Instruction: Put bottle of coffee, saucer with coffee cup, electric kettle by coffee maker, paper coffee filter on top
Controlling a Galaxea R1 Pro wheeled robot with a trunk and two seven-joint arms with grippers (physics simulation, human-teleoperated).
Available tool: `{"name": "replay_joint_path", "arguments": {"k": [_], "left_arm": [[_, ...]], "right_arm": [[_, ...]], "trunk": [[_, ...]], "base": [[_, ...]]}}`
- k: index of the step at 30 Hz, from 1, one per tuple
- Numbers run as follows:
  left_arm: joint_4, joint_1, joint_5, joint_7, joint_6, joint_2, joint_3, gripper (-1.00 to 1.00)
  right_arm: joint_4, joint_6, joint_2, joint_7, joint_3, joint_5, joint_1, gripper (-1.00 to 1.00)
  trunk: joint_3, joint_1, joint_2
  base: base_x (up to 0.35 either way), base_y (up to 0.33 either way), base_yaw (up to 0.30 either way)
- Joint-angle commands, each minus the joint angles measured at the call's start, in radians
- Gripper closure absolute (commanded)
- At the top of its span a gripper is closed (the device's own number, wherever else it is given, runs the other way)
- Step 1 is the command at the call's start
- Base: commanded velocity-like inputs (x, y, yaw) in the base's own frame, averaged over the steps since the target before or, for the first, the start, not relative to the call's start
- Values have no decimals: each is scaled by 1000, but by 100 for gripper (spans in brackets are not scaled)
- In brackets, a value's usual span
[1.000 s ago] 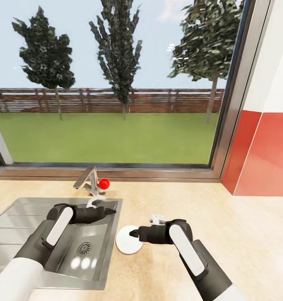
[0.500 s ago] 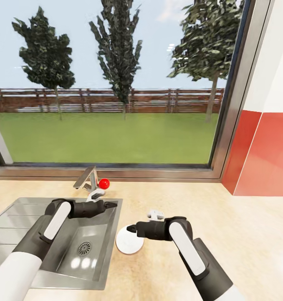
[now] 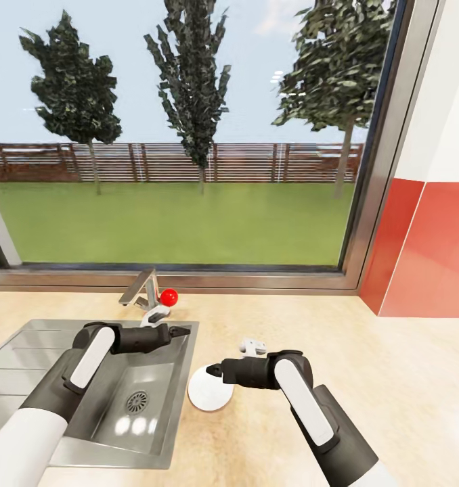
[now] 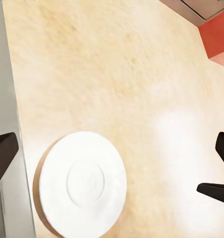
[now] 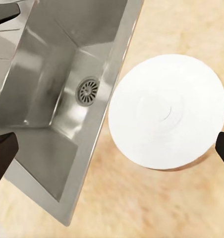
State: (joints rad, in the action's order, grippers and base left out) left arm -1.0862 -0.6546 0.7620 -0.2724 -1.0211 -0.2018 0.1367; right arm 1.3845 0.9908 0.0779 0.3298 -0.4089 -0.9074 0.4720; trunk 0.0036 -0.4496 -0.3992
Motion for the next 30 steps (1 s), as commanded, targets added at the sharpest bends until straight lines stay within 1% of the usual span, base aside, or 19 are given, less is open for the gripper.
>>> {"name": "replay_joint_path", "arguments": {"k": [1,4,12,30], "left_arm": [[0,0,-9,-10,-1,-1,1,-100],[2,0,-9,-10,-1,-1,1,-100],[3,0,-7,-10,-1,-1,1,-100],[4,0,-11,-10,1,-1,4,-100]], "right_arm": [[1,2,0,11,0,-10,0,-100],[0,2,-1,11,0,-10,0,-100],[0,2,-1,11,0,-11,0,-100],[0,3,-1,11,0,-11,0,-100]], "trunk": [[0,0,-1],[0,0,-1],[0,0,-1],[0,0,-1]], "base": [[12,0,0],[104,0,0],[202,0,0],[13,0,0]]}}
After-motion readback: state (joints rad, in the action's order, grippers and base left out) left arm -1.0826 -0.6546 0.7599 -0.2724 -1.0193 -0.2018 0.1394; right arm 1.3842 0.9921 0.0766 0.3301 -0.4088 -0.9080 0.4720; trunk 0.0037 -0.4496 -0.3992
